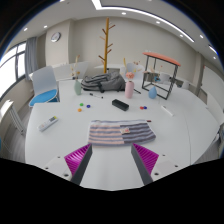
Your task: Fold towel
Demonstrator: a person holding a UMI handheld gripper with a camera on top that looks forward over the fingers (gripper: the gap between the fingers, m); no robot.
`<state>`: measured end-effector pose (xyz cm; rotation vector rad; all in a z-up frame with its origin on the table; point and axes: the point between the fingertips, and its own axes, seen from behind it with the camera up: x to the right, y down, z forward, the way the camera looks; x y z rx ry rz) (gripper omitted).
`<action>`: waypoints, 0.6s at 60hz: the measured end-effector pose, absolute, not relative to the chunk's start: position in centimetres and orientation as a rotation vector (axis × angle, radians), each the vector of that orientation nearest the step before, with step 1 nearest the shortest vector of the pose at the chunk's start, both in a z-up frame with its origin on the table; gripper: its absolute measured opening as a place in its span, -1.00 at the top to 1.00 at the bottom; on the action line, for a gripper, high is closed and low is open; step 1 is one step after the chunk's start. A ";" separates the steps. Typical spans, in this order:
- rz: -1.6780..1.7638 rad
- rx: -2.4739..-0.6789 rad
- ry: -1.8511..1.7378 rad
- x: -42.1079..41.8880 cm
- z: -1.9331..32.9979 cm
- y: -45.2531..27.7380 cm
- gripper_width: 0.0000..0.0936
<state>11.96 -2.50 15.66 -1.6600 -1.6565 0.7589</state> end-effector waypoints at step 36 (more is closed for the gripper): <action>0.813 -1.587 -1.720 0.9 5.3 -14.6 -0.81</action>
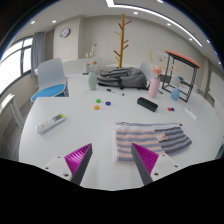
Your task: Fold towel
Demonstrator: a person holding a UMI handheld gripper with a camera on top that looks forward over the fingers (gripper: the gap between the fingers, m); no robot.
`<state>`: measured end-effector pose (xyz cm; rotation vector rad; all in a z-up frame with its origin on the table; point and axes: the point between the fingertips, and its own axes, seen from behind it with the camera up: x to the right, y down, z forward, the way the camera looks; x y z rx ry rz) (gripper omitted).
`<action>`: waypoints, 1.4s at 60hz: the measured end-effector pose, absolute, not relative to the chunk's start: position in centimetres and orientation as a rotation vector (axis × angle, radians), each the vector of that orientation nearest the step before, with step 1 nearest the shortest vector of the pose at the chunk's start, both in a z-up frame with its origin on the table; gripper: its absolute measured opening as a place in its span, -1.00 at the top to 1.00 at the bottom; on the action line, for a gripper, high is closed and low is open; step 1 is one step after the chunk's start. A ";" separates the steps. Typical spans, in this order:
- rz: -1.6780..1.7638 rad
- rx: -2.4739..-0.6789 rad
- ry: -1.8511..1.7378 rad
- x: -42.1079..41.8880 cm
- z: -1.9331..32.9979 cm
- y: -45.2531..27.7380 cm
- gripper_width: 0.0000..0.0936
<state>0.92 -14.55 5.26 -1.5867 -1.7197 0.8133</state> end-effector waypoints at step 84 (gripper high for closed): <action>0.849 -1.893 -1.538 -6.6 4.4 1.9 0.95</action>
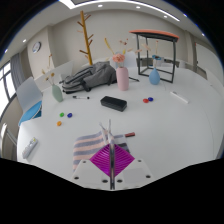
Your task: Fold towel
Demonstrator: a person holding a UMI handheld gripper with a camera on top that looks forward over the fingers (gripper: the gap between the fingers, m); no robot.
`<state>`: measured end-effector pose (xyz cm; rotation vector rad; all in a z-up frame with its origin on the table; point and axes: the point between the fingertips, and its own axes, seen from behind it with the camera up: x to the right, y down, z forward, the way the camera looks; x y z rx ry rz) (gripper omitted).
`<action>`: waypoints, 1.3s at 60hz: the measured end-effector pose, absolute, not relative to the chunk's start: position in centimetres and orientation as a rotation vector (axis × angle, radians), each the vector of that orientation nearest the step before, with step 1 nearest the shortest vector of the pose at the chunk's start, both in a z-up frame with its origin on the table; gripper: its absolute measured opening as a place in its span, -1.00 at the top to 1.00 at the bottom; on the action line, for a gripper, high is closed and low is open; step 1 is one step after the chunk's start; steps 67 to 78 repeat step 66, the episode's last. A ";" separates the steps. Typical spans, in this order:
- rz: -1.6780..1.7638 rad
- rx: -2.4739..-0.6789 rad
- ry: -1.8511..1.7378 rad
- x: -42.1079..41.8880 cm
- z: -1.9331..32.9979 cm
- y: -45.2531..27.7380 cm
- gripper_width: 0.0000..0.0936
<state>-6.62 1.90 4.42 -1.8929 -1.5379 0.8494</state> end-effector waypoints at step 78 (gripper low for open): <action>0.732 -1.728 -1.575 19.8 25.9 -4.4 -0.82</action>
